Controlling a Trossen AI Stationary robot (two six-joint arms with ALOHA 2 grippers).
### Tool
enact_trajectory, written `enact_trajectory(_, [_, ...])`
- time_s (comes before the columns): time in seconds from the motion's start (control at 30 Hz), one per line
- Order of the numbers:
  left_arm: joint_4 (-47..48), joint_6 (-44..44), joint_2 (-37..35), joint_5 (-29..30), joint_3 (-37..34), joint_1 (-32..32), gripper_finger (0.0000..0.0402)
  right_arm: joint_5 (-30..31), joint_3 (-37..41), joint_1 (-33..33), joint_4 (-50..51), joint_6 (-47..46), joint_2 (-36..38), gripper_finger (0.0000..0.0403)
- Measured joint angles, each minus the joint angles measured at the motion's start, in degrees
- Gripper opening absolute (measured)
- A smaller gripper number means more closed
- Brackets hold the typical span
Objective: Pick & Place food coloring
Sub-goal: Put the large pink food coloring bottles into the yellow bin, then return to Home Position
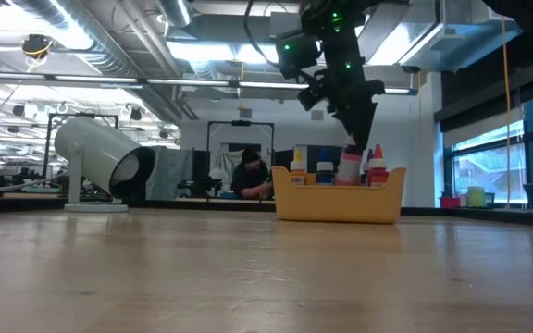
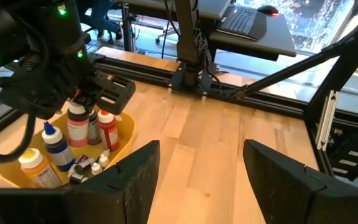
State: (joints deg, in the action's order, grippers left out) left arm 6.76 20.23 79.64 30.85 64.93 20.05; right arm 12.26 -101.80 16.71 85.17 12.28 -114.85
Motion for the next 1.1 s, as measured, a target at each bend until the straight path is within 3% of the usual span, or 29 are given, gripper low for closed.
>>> enact_trajectory(0.67, [1.1, 0.0, 0.0, 0.0, 0.0, 0.0, 0.0226, 0.4, 0.1, 1.0, -1.2, 0.4, -4.4, 0.0126])
enact_trajectory(0.9, [1.2, 0.0, 0.0, 0.0, 0.0, 0.0, 0.0226, 6.6, 0.1, 1.0, -1.6, 0.0, -5.2, 0.0153])
enact_trajectory(1.1, [1.2, 0.0, 0.0, 0.0, 0.0, 0.0, 0.0226, 6.8, 0.1, 1.0, -1.7, 0.1, -5.2, 0.0161])
